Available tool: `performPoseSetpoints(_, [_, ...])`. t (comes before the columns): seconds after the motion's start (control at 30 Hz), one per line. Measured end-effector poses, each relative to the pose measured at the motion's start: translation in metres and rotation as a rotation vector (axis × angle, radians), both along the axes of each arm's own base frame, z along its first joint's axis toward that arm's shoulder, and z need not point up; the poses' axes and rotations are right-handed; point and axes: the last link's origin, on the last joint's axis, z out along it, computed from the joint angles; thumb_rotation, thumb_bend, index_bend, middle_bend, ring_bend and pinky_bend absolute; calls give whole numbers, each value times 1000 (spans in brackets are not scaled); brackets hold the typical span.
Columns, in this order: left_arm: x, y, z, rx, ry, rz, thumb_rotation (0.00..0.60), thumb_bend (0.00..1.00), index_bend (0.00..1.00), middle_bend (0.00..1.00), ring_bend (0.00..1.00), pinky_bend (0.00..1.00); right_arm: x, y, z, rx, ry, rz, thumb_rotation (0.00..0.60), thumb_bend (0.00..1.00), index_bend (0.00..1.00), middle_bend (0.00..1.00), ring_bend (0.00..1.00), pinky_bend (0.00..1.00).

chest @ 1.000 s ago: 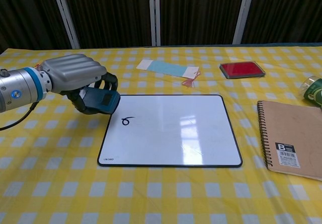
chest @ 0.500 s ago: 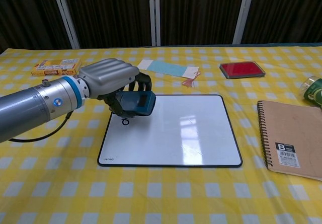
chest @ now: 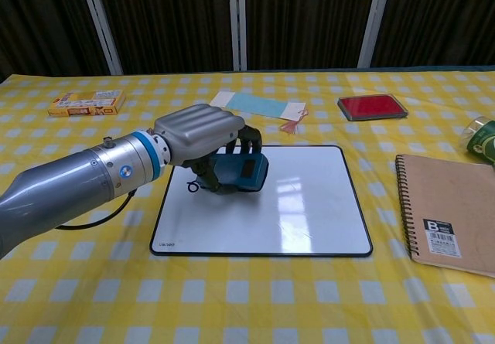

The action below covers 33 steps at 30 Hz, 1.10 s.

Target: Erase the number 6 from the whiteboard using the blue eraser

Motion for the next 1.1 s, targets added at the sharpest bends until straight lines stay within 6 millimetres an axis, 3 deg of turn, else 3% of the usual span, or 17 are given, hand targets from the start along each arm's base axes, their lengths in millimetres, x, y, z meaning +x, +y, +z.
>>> performPoseSetpoints(0.3, [-15, 3, -6, -10, 17, 31, 600, 514, 860, 626, 561, 556, -1, 0, 1, -6, -3, 1, 600, 80, 35, 0, 0, 0])
performPoseSetpoints(0.7, [-44, 17, 16, 51, 34, 68, 600, 516, 860, 626, 561, 556, 4, 1, -2, 1, -6, 21, 600, 80, 34, 0, 0, 0])
performPoseSetpoints(1.1, [-20, 9, -1, 19, -5, 45, 600, 517, 860, 626, 561, 556, 5, 0, 0, -12, -26, 28, 600, 80, 29, 0, 0, 0])
